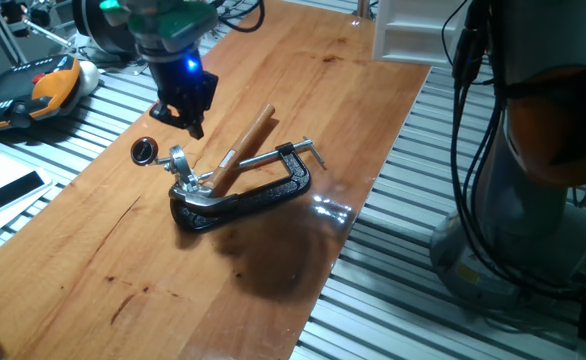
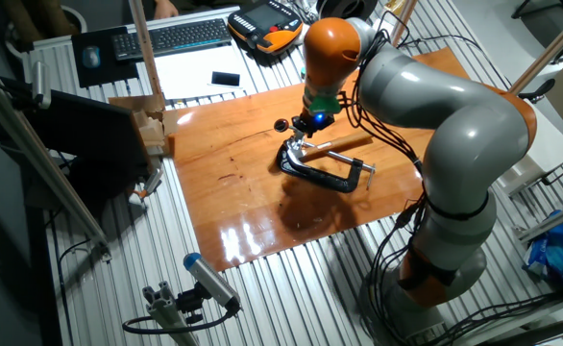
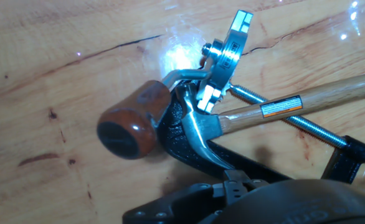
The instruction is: Push down the lever
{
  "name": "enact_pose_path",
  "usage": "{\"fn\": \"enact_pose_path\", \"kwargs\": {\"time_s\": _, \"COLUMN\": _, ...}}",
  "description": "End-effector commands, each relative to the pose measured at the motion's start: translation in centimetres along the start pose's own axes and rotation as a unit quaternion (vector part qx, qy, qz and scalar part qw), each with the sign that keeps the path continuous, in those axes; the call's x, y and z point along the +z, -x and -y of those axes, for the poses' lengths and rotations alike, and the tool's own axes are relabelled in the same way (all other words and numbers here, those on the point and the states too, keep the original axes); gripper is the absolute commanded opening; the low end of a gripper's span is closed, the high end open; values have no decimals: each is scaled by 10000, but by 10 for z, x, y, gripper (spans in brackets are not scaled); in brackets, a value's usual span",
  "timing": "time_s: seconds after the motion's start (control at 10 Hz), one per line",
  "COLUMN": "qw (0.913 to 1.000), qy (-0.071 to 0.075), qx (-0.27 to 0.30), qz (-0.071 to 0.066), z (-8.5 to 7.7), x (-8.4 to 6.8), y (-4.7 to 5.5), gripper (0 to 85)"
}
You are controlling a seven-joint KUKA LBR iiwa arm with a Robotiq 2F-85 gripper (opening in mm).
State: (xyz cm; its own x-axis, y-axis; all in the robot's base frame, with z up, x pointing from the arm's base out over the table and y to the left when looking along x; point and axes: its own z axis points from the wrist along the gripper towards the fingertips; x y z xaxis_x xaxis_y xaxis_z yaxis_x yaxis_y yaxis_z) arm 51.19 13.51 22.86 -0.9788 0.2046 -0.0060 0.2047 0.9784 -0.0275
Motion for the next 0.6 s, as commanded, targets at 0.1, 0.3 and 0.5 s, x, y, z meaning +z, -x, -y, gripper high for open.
{"fn": "enact_pose_path", "kwargs": {"time_s": 0.1, "qw": 9999, "qy": -12, "qx": 102, "qz": 4, "z": -7, "x": -5, "y": -2, "gripper": 0}}
{"fn": "enact_pose_path", "kwargs": {"time_s": 0.3, "qw": 9996, "qy": -5, "qx": 270, "qz": 2, "z": -11, "x": -6, "y": -4, "gripper": 0}}
{"fn": "enact_pose_path", "kwargs": {"time_s": 0.5, "qw": 9993, "qy": 72, "qx": 354, "qz": -40, "z": -14, "x": -4, "y": 3, "gripper": 0}}
